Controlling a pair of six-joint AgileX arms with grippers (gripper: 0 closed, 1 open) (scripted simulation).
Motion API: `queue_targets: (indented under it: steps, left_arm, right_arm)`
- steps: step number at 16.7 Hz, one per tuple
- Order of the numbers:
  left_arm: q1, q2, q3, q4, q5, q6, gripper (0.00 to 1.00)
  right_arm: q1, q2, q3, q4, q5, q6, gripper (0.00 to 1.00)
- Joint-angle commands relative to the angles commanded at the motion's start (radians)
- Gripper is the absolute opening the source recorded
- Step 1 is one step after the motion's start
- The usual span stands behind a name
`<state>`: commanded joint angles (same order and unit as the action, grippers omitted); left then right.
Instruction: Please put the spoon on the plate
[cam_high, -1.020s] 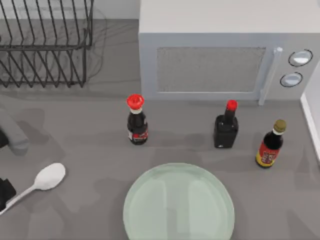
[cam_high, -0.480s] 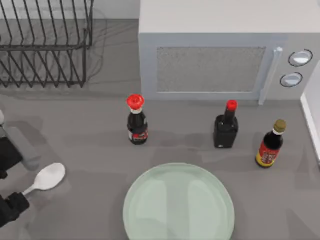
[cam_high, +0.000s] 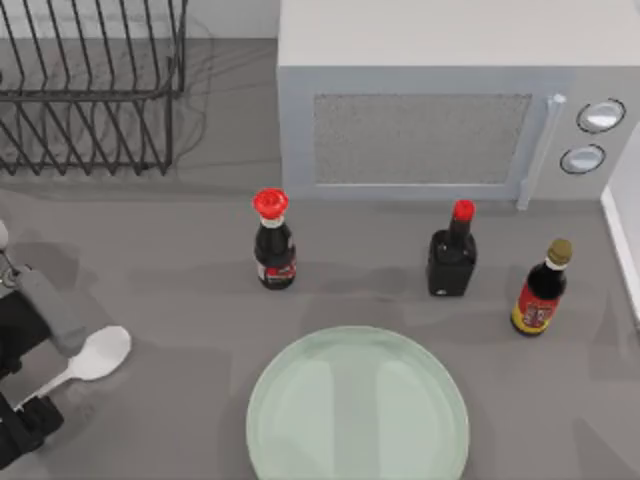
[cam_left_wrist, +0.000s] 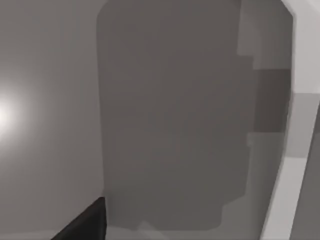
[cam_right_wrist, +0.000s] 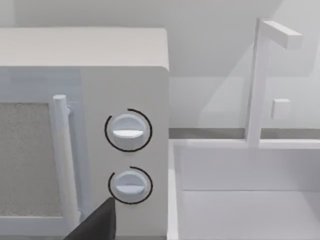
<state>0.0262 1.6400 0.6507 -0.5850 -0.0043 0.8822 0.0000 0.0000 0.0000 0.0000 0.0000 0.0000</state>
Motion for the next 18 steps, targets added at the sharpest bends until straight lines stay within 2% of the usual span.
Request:
queue_targets:
  steps: [1,14,18]
  left_arm:
    - [0.000,0.000,0.000,0.000,0.000,0.000,1.00]
    - [0.000,0.000,0.000,0.000,0.000,0.000,0.02]
    - [0.000,0.000,0.000,0.000,0.000,0.000,0.00]
  right_arm:
    - [0.000,0.000,0.000,0.000,0.000,0.000,1.00]
    - [0.000,0.000,0.000,0.000,0.000,0.000,1.00]
    - [0.000,0.000,0.000,0.000,0.000,0.000,1.00]
